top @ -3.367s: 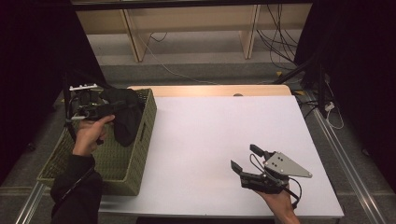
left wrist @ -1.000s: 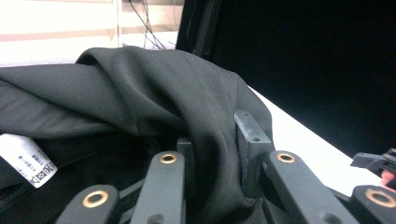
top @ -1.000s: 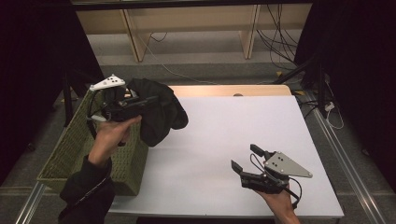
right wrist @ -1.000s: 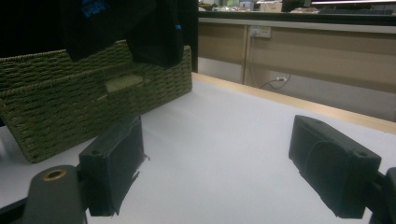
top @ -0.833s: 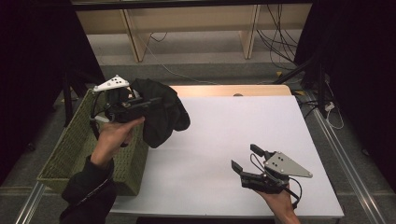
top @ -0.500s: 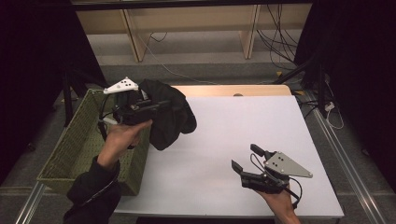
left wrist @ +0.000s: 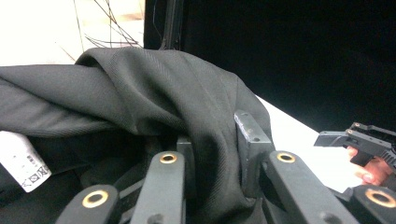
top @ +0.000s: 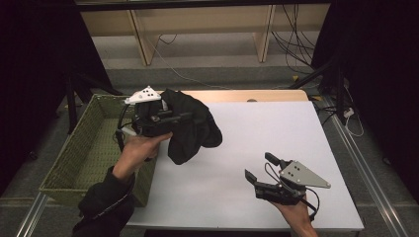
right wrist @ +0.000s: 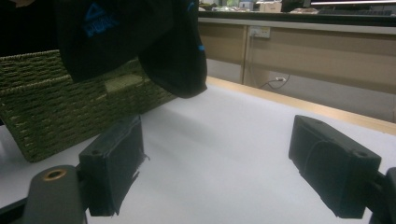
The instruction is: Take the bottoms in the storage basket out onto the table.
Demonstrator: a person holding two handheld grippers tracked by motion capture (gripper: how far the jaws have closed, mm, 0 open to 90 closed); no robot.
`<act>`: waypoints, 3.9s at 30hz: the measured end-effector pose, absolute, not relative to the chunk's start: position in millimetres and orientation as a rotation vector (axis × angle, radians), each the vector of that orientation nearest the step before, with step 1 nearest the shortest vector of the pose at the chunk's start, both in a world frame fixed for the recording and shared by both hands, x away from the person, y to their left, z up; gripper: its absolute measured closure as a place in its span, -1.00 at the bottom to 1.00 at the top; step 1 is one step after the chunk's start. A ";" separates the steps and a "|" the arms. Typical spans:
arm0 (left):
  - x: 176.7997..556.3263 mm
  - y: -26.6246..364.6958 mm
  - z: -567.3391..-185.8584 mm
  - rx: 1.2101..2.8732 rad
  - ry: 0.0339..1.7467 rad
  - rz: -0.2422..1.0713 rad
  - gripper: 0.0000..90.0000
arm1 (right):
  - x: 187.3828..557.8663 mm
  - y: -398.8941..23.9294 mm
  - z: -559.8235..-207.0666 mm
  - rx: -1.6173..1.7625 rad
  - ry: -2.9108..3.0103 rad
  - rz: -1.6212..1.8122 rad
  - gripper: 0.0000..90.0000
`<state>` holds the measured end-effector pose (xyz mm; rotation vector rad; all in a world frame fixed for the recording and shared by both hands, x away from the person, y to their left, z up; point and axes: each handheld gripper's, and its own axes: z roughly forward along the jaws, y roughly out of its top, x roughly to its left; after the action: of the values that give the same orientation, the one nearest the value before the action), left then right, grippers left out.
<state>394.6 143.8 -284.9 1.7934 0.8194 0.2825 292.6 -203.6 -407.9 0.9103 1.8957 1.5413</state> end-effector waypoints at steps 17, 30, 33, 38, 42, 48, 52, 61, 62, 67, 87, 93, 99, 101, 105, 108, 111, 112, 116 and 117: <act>396.4 127.9 -296.8 1.806 0.778 0.238 0.65 | 292.7 -203.6 -408.0 0.912 1.897 1.539 -0.58; 394.1 107.6 -308.2 1.851 0.746 0.219 0.65 | 292.2 -204.0 -407.7 0.911 1.899 1.535 -0.58; 394.1 106.7 -309.1 1.850 0.748 0.219 0.65 | 292.2 -203.9 -407.6 0.910 1.898 1.535 -0.58; 397.2 103.9 -315.3 1.858 0.756 0.214 0.65 | 292.2 -203.8 -407.7 0.910 1.898 1.534 -0.58; 399.0 101.2 -319.9 1.870 0.765 0.210 0.65 | 292.3 -204.0 -407.7 0.911 1.898 1.534 -0.58; 402.0 95.3 -329.3 1.894 0.776 0.198 0.65 | 292.2 -204.0 -407.7 0.910 1.898 1.534 -0.58; 403.8 90.4 -337.0 1.917 0.783 0.197 0.65 | 292.2 -204.1 -407.7 0.911 1.898 1.534 -0.58; 408.4 78.0 -358.4 1.971 0.802 0.183 0.64 | 292.0 -204.3 -407.5 0.911 1.899 1.532 -0.58; 408.6 76.9 -360.2 1.976 0.804 0.181 0.64 | 292.2 -204.5 -407.6 0.908 1.898 1.531 -0.58; 409.7 71.5 -368.9 1.992 0.811 0.176 0.64 | 292.4 -204.1 -407.9 0.908 1.897 1.538 -0.58; 409.8 53.5 -396.0 2.058 0.821 0.150 0.61 | 292.2 -204.5 -407.8 0.907 1.900 1.537 -0.58; 409.5 49.6 -401.9 2.070 0.821 0.145 0.58 | 292.3 -204.6 -407.8 0.906 1.897 1.539 -0.58; 407.9 44.3 -408.2 2.085 0.822 0.146 0.56 | 292.2 -204.8 -407.7 0.908 1.898 1.538 -0.58; 406.9 41.9 -410.4 2.094 0.815 0.146 0.55 | 292.2 -204.6 -407.6 0.908 1.897 1.538 -0.58; 405.0 37.2 -414.6 2.105 0.807 0.145 0.54 | 292.4 -204.7 -407.8 0.906 1.898 1.537 -0.58; 404.0 34.8 -417.1 2.116 0.804 0.144 0.53 | 292.0 -204.8 -407.5 0.909 1.898 1.533 -0.58; 403.9 33.4 -420.1 2.119 0.802 0.142 0.52 | 291.9 -204.9 -407.5 0.908 1.898 1.534 -0.58; 403.7 33.1 -420.5 2.124 0.803 0.140 0.51 | 291.9 -205.0 -407.4 0.910 1.897 1.533 -0.58; 403.4 31.6 -422.9 2.129 0.799 0.138 0.46 | 292.0 -205.1 -407.4 0.911 1.896 1.533 -0.58; 403.4 31.1 -423.4 2.134 0.799 0.136 0.45 | 292.0 -205.1 -407.4 0.911 1.896 1.533 -0.58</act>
<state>403.4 31.1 -423.4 2.1335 0.7991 0.1360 292.0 -205.1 -407.4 0.9109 1.8962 1.5327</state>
